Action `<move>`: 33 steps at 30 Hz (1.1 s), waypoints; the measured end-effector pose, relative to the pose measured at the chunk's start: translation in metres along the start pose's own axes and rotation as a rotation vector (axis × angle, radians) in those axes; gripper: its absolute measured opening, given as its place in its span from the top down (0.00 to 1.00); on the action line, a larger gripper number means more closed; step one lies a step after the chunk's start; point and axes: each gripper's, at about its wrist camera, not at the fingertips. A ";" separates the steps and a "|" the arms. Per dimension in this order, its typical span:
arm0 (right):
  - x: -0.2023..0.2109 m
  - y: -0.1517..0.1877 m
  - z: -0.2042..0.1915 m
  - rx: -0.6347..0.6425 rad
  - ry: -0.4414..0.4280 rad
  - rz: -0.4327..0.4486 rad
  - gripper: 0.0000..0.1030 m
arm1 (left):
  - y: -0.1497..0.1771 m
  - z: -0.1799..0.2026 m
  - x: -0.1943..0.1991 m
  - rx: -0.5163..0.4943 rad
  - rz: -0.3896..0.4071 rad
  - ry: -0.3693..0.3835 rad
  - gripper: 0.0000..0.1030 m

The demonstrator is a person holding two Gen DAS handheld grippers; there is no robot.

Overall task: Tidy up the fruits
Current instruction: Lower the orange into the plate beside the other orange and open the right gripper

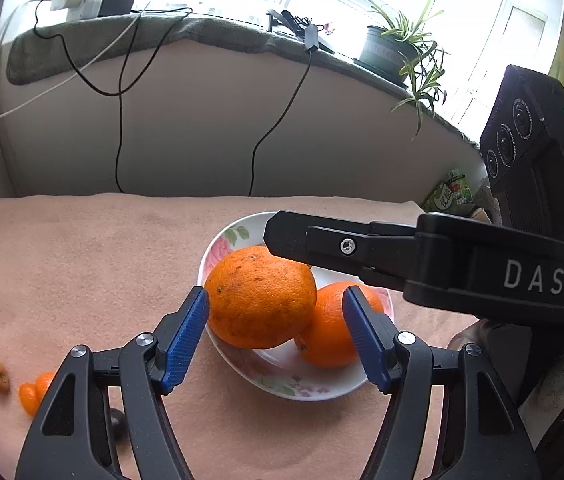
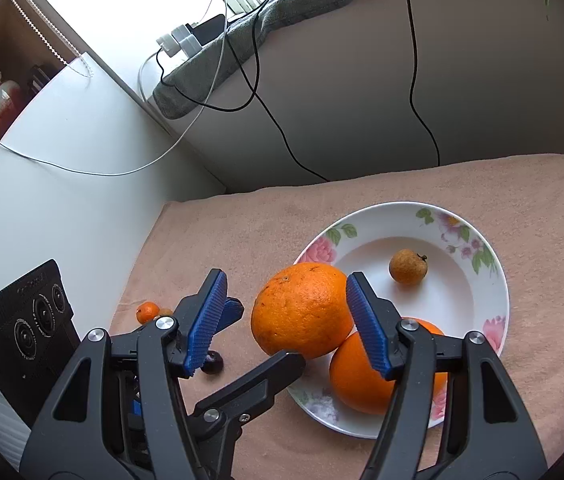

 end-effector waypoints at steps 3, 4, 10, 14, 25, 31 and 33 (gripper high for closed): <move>0.004 0.001 -0.001 0.003 0.002 0.007 0.36 | 0.001 0.001 0.006 -0.001 0.009 0.000 0.34; 0.005 0.001 -0.002 0.004 0.005 0.011 0.36 | 0.002 0.000 0.009 -0.001 0.012 0.000 0.34; 0.012 0.004 -0.009 0.024 0.009 0.028 0.36 | 0.007 0.003 0.024 -0.019 0.033 -0.015 0.34; 0.018 0.007 -0.017 0.050 0.026 0.054 0.26 | 0.010 0.003 0.034 -0.024 0.047 -0.022 0.32; 0.027 0.023 -0.031 0.095 0.045 0.093 0.23 | 0.027 -0.005 0.052 -0.031 0.064 -0.089 0.32; 0.024 0.039 -0.043 0.161 0.062 0.101 0.23 | 0.041 -0.024 0.064 0.010 0.072 -0.126 0.32; 0.024 0.045 -0.048 0.186 0.069 0.109 0.23 | 0.046 -0.031 0.069 0.025 0.072 -0.132 0.32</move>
Point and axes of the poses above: each gripper's, at about its wrist camera, not at the fingertips, and x roughly against the way its jaws point, z to its right, y to its underside
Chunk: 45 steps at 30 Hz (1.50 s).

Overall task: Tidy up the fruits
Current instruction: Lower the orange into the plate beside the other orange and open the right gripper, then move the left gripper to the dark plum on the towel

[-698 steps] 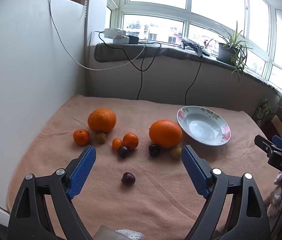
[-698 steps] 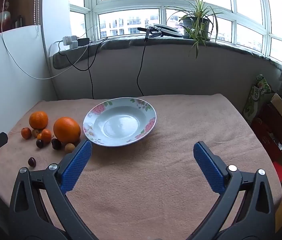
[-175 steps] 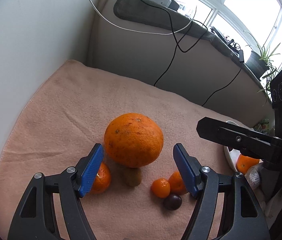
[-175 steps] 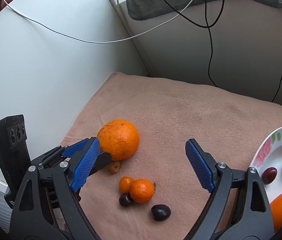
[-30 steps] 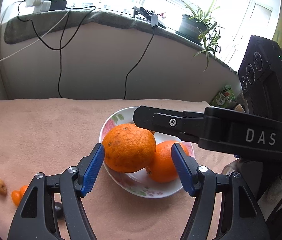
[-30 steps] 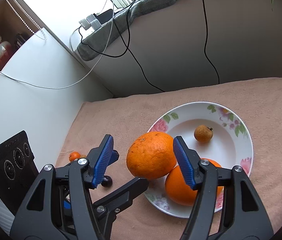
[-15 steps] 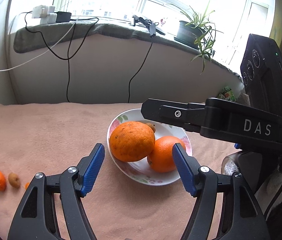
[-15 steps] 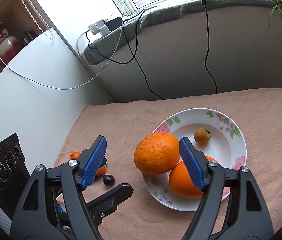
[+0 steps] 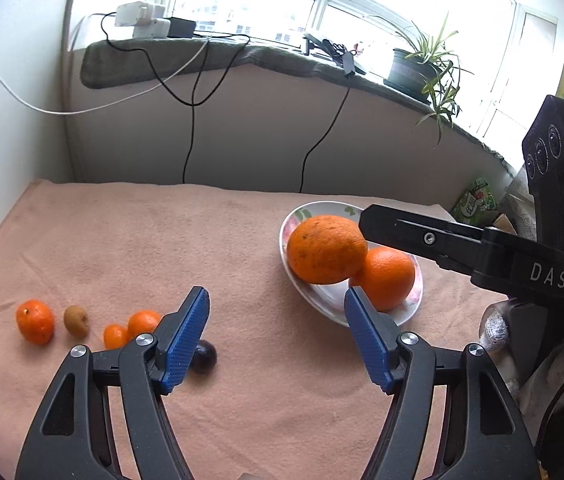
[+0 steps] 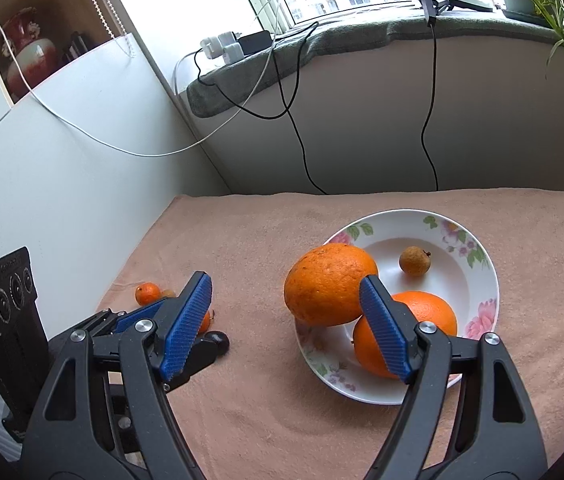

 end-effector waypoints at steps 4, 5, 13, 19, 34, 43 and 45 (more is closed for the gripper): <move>0.001 0.010 -0.015 0.063 0.012 0.013 0.23 | 0.011 -0.014 0.009 0.014 -0.001 -0.038 0.32; 0.001 0.012 -0.019 0.075 0.013 0.017 0.23 | 0.014 -0.018 0.011 0.016 -0.002 -0.051 0.32; -0.008 0.031 -0.043 0.135 -0.022 -0.009 0.23 | 0.034 -0.049 0.025 0.056 -0.006 -0.138 0.32; -0.021 0.047 -0.060 0.186 -0.055 -0.062 0.23 | 0.049 -0.070 0.031 0.100 -0.010 -0.165 0.32; -0.058 0.072 -0.080 0.251 -0.075 -0.170 0.38 | 0.064 -0.087 0.022 0.159 -0.043 -0.109 0.49; -0.085 0.071 -0.081 0.269 -0.053 -0.212 0.53 | 0.061 -0.088 0.009 0.166 -0.067 -0.112 0.62; -0.090 0.070 -0.082 0.274 -0.049 -0.216 0.53 | 0.059 -0.087 0.005 0.160 -0.072 -0.116 0.63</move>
Point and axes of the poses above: each gripper's, at about its wrist camera, not at the fingertips, and x roughly against the way its jaws point, z to its right, y to its underside
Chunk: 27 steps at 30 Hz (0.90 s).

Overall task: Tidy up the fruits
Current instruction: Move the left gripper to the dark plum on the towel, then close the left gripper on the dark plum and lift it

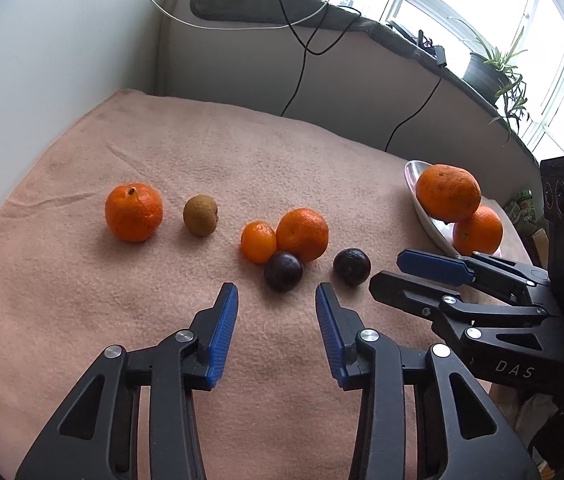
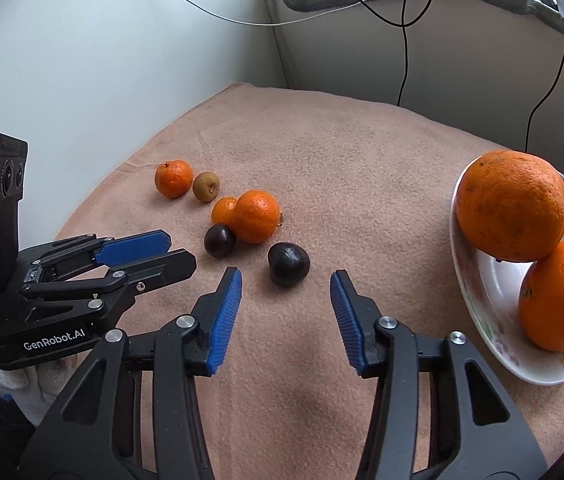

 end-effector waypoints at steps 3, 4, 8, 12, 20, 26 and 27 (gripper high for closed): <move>-0.007 -0.002 -0.001 0.008 0.007 -0.012 0.57 | -0.002 0.000 -0.006 0.002 -0.010 -0.004 0.64; -0.010 -0.003 0.000 0.008 0.009 -0.016 0.60 | -0.002 0.001 -0.008 0.002 -0.013 -0.007 0.66; -0.016 -0.005 0.000 0.018 0.011 -0.027 0.61 | -0.003 0.002 -0.015 0.001 -0.026 -0.008 0.66; -0.021 -0.008 0.002 0.026 0.020 -0.035 0.61 | -0.004 0.004 -0.018 -0.008 -0.031 -0.011 0.69; -0.030 -0.011 0.005 0.021 0.017 -0.056 0.63 | -0.006 0.002 -0.021 -0.006 -0.040 -0.011 0.70; -0.031 -0.012 0.003 0.027 0.018 -0.059 0.69 | -0.006 0.001 -0.024 -0.010 -0.044 -0.008 0.74; -0.031 -0.012 0.003 0.027 0.017 -0.059 0.70 | -0.006 0.002 -0.024 -0.009 -0.043 -0.008 0.75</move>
Point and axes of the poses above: each gripper's, at about its wrist camera, not at the fingertips, and x roughly against the way its jaws point, z to its right, y to its underside
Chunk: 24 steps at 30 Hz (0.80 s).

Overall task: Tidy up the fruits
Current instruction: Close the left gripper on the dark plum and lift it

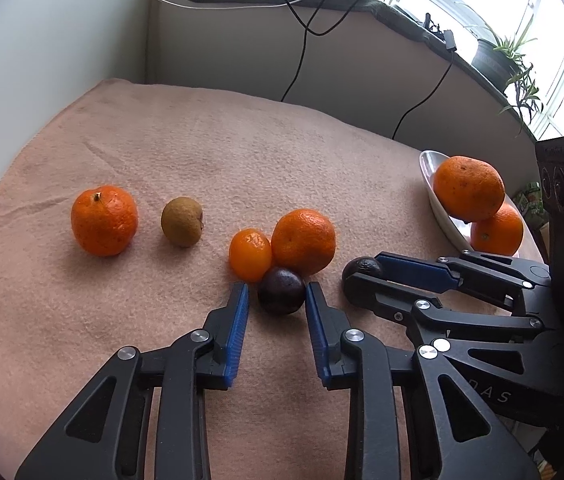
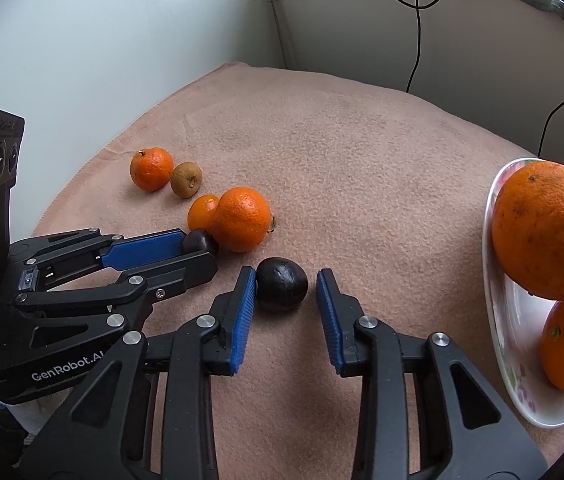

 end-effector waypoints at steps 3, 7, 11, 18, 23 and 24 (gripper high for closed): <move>0.000 0.000 0.000 0.002 -0.005 -0.001 0.74 | 0.000 0.001 -0.001 -0.003 0.001 0.003 0.78; 0.000 0.000 -0.001 0.000 -0.007 0.000 0.74 | -0.002 0.004 -0.002 -0.008 0.001 -0.001 0.78; 0.002 0.001 -0.001 -0.006 -0.008 0.004 0.74 | -0.002 0.004 -0.001 0.000 0.003 0.005 0.78; 0.009 0.005 0.002 -0.020 -0.013 0.017 0.74 | 0.001 0.007 0.005 0.009 0.009 0.033 0.78; 0.022 0.009 0.004 -0.019 -0.012 0.036 0.74 | 0.001 0.015 0.010 -0.002 0.019 0.047 0.78; 0.025 0.010 0.005 -0.020 -0.011 0.040 0.74 | 0.000 0.017 0.011 -0.004 0.021 0.049 0.78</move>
Point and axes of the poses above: each gripper's, at about its wrist camera, not at the fingertips, and x roughly against the way its jaws point, z to its right, y to its underside
